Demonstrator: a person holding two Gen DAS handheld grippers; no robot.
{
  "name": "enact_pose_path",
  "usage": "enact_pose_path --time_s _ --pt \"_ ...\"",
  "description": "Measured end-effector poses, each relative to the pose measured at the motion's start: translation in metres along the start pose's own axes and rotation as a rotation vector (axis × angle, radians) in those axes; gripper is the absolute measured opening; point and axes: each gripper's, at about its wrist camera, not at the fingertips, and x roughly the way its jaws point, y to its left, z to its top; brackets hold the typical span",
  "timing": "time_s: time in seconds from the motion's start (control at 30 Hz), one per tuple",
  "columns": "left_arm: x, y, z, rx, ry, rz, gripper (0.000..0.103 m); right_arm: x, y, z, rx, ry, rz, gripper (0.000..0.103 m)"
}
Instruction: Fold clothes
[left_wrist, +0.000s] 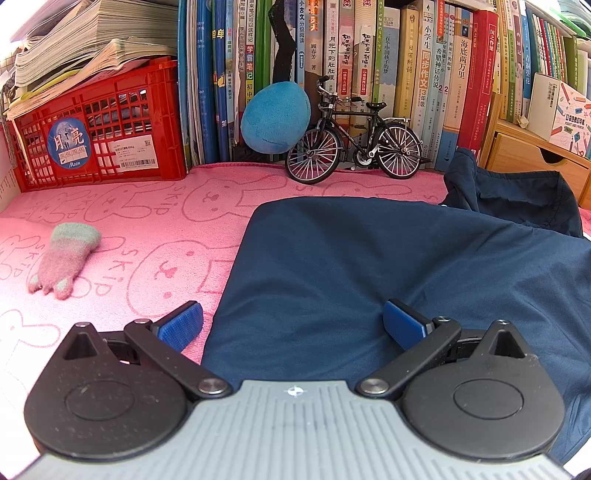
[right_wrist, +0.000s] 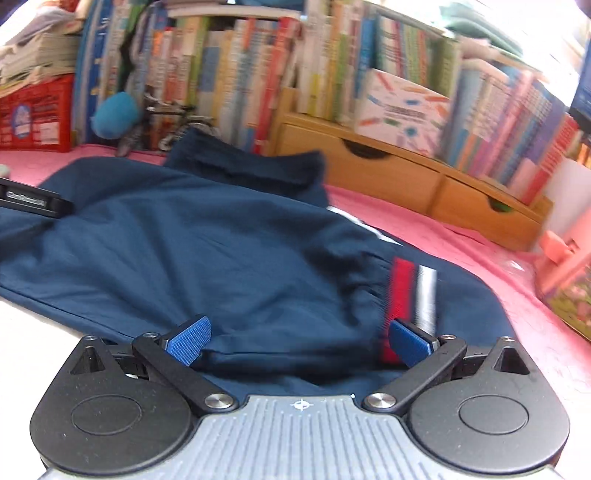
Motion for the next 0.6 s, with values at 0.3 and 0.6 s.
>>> enact_pose_path --time_s 0.3,0.6 --pt "-0.026 -0.009 0.004 0.064 -0.103 0.028 0.096 0.018 -0.048 -0.017 0.201 0.045 0.03 0.103" --pt "-0.087 -0.028 -0.037 0.371 -0.187 0.059 0.102 0.019 -0.047 -0.017 0.201 0.045 0.03 0.103"
